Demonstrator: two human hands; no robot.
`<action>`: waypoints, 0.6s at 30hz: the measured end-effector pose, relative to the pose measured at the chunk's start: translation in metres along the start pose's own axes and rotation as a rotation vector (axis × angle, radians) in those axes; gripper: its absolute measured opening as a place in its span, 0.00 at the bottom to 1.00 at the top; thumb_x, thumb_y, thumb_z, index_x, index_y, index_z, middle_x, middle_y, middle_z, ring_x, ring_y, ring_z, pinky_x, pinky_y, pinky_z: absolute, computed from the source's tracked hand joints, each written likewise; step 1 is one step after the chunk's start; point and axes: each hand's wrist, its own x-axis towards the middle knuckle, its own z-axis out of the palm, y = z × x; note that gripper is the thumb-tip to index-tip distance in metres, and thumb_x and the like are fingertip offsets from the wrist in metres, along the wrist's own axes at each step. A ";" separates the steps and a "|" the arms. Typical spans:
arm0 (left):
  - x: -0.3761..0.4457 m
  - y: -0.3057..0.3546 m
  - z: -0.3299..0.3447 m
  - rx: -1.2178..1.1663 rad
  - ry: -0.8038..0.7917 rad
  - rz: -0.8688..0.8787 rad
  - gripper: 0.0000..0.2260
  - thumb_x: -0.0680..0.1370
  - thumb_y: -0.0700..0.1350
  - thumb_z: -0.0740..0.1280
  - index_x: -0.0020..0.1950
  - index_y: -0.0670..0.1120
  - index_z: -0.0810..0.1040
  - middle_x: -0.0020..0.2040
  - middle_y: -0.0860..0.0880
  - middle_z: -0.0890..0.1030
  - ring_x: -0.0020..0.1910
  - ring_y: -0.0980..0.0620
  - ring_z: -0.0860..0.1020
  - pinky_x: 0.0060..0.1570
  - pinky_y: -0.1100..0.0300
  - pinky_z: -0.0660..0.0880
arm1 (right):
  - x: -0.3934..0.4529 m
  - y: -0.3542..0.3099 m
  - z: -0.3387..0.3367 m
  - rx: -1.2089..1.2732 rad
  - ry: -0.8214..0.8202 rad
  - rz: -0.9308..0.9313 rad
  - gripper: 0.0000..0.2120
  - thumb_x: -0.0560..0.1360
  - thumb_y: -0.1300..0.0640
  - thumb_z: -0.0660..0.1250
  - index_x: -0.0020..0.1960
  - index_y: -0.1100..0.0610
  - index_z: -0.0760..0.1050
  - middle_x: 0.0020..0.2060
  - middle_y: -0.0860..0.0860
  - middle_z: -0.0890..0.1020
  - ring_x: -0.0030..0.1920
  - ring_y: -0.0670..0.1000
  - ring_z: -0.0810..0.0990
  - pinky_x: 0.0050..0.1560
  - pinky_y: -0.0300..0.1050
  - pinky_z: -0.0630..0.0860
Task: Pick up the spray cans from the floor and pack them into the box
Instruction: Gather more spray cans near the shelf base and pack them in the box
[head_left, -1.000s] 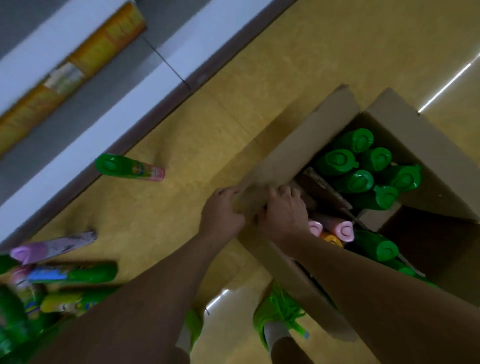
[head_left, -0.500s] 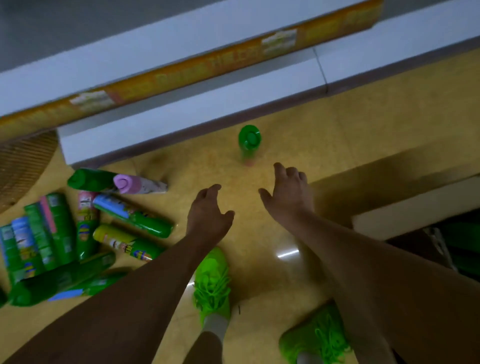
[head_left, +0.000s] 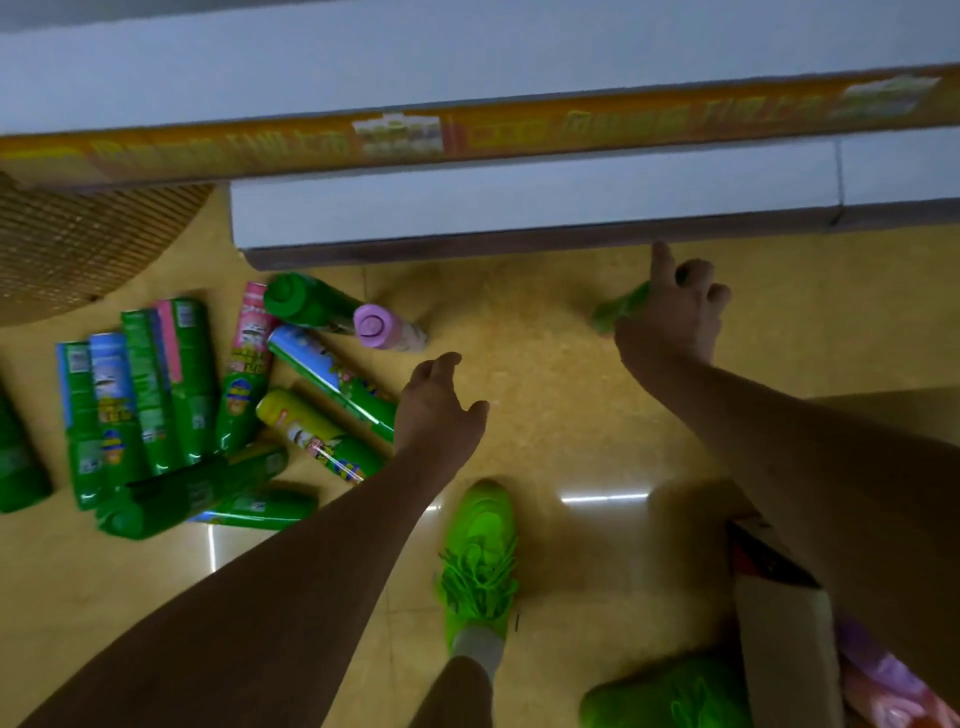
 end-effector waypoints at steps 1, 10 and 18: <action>0.002 -0.006 -0.004 -0.020 0.075 -0.014 0.26 0.74 0.46 0.74 0.71 0.47 0.72 0.67 0.44 0.75 0.63 0.43 0.76 0.56 0.56 0.72 | -0.002 -0.005 0.006 -0.025 0.019 -0.010 0.34 0.73 0.64 0.68 0.75 0.51 0.60 0.66 0.61 0.65 0.62 0.65 0.66 0.58 0.59 0.74; 0.057 -0.037 -0.040 0.039 0.355 -0.116 0.34 0.71 0.44 0.75 0.74 0.49 0.66 0.70 0.40 0.65 0.65 0.37 0.71 0.61 0.48 0.72 | -0.019 -0.032 0.040 0.035 -0.032 -0.007 0.28 0.70 0.72 0.65 0.68 0.58 0.69 0.69 0.61 0.64 0.63 0.65 0.69 0.53 0.51 0.72; 0.082 -0.032 -0.030 0.052 0.214 -0.139 0.17 0.75 0.38 0.65 0.65 0.43 0.76 0.63 0.37 0.74 0.57 0.36 0.75 0.54 0.52 0.70 | -0.027 -0.010 0.045 0.132 0.022 0.011 0.25 0.71 0.72 0.63 0.67 0.58 0.71 0.64 0.60 0.68 0.60 0.62 0.70 0.51 0.45 0.66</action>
